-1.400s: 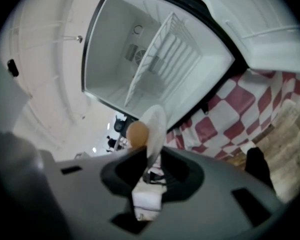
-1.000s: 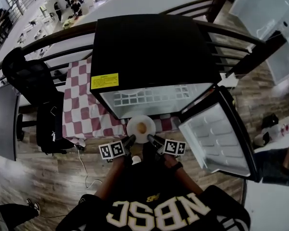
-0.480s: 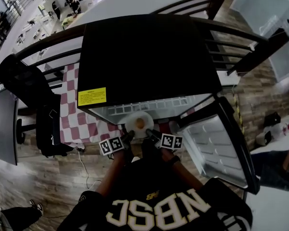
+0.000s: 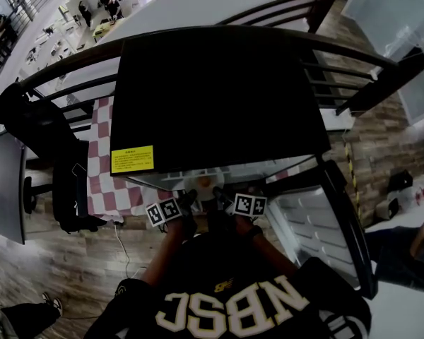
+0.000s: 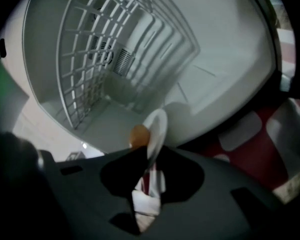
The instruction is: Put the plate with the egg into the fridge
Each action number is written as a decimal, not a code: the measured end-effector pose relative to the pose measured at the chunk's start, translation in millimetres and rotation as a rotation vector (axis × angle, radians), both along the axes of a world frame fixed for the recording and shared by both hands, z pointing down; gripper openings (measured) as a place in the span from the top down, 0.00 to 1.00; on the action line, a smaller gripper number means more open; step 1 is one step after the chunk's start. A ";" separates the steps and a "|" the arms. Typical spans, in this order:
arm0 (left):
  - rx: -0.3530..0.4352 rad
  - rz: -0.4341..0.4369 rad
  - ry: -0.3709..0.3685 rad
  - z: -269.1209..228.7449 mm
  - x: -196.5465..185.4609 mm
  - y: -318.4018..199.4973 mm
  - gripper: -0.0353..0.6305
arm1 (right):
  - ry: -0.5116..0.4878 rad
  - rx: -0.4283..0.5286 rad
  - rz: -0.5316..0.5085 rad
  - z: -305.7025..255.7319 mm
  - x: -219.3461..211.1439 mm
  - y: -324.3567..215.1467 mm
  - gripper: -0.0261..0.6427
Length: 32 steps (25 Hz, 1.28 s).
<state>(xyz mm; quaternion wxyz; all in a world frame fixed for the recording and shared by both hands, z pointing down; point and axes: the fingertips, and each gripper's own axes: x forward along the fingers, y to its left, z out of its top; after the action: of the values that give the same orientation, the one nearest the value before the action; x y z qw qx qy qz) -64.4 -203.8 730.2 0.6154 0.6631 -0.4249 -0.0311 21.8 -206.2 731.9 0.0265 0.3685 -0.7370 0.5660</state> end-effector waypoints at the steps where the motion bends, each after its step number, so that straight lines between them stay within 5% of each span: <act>1: -0.005 -0.005 0.004 2.0 0.3 -1.9 0.84 | 0.005 -0.002 -0.001 1.7 0.3 -2.1 0.84; 18: -0.082 -0.055 0.094 17.2 3.6 -12.5 0.84 | -0.012 -0.045 0.018 12.0 3.8 -21.2 0.85; 24: -0.078 -0.016 0.055 18.3 5.2 -10.5 0.84 | 0.094 -0.043 -0.035 11.7 6.7 -15.4 0.84; 32: -0.041 -0.006 0.101 5.4 9.6 -8.7 0.75 | 0.189 0.034 -0.043 2.1 6.9 -12.0 0.58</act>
<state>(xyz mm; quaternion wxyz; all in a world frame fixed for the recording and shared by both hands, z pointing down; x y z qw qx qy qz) -54.8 -212.5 735.7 0.6494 0.6467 -0.3959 -0.0579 28.7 -218.2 734.0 0.1015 0.4047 -0.7486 0.5153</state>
